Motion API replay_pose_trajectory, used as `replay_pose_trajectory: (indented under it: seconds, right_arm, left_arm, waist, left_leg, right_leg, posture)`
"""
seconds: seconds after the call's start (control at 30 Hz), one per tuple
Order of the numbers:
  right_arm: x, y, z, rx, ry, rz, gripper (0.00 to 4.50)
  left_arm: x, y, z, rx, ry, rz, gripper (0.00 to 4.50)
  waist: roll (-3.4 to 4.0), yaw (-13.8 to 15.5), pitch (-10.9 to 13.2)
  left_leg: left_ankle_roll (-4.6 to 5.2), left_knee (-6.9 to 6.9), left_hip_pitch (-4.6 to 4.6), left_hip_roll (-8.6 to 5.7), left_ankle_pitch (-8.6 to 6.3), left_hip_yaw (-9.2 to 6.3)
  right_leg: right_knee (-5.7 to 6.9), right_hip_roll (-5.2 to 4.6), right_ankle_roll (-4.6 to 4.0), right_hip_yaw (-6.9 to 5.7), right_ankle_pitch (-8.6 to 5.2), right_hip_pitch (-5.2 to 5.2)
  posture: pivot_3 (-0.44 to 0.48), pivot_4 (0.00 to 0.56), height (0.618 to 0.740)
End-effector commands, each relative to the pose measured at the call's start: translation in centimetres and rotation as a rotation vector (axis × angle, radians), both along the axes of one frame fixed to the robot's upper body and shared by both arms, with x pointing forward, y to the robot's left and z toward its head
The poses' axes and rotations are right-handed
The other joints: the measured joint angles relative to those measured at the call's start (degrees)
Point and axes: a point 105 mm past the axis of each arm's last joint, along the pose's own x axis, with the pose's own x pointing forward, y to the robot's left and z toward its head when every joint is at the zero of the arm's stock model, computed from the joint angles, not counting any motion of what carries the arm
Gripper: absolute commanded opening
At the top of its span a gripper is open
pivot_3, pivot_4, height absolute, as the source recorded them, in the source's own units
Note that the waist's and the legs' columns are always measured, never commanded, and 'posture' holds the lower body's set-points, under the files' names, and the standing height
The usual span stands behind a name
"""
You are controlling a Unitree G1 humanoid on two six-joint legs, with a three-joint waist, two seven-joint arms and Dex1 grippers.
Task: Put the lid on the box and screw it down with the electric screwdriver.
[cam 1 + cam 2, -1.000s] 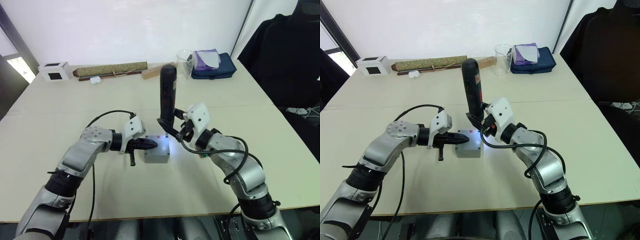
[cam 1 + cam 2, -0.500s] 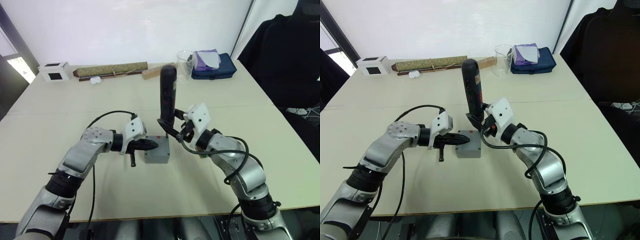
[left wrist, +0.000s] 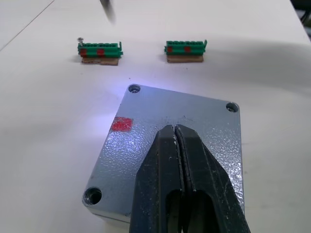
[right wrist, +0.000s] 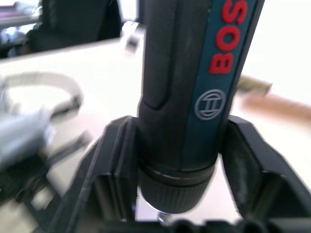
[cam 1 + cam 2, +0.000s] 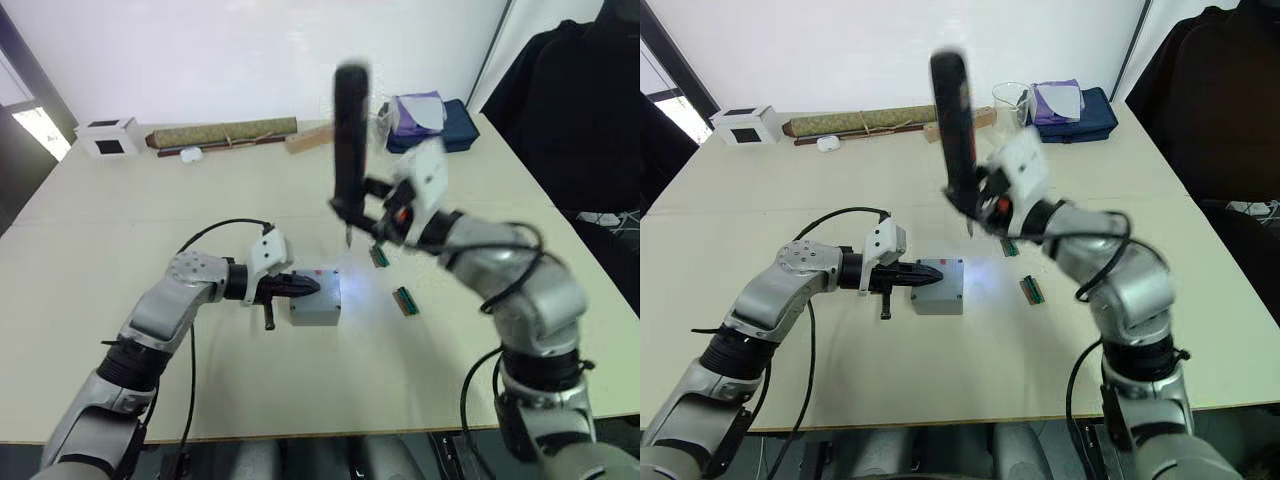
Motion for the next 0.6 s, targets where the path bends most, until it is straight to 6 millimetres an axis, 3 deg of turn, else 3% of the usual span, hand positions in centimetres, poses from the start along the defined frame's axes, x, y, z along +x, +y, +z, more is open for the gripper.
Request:
replay_pose_trajectory:
  seconds: [0.03, 0.13, 0.3, 0.43, 0.6]
  right_arm:
    - [-0.2, -5.3, 6.0, 0.205, 0.027, -0.098, 2.12]
    - [0.7, -9.6, 3.9, 0.164, 0.305, -0.212, 2.12]
    - [0.0, -15.8, -1.9, -0.055, 0.607, -0.423, 2.12]
    - [-1.7, -17.8, -6.5, -0.118, 0.855, -0.410, 2.12]
    - [-2.2, -19.4, -9.8, -0.130, 1.047, -0.453, 2.12]
  left_arm:
    - [1.6, 1.2, 3.1, -0.142, -0.032, 0.114, 0.00]
    - [1.7, 1.3, 5.3, -0.163, -0.137, 0.142, 0.00]
    - [-2.7, 0.4, 7.5, -0.175, -0.029, -0.145, 0.00]
    - [-4.5, -0.3, 7.1, -0.042, -0.066, -0.272, 0.00]
    - [-5.9, -1.0, 5.5, 0.057, -0.092, -0.372, 0.00]
  waist:
    - [-0.02, -0.04, 0.37]
    - [-0.10, 0.65, 0.44]
    - [0.13, 1.29, 0.57]
    - [0.29, 0.93, 0.66]
    - [0.34, -0.23, 0.70]
  left_leg:
    - [0.00, 0.00, -0.03, 0.01, 0.00, -0.01]
    - [0.00, -0.01, -0.10, 0.01, 0.00, -0.06]
    - [0.01, -0.13, -0.40, -0.07, -0.01, 0.06]
    - [0.06, 0.00, -1.05, -0.11, -0.03, 0.20]
    - [0.21, 0.01, -0.93, -0.01, -0.10, 0.24]
  right_leg:
    - [0.01, 0.01, 0.01, -0.01, 0.00, -0.03]
    - [0.06, -0.03, 0.00, -0.07, 0.01, -0.08]
    - [-0.27, -0.15, -0.20, -0.03, -0.10, -0.26]
    - [-0.09, -0.09, 0.14, 0.08, 0.09, -1.02]
    - [-0.06, 0.10, 0.12, 0.16, 0.08, -1.01]
  posture:
    - [0.000, 0.150, 0.740]
    - [0.000, 0.150, 0.740]
    - [0.000, 0.150, 0.740]
    - [0.000, 0.150, 0.740]
    - [0.000, 0.150, 0.740]
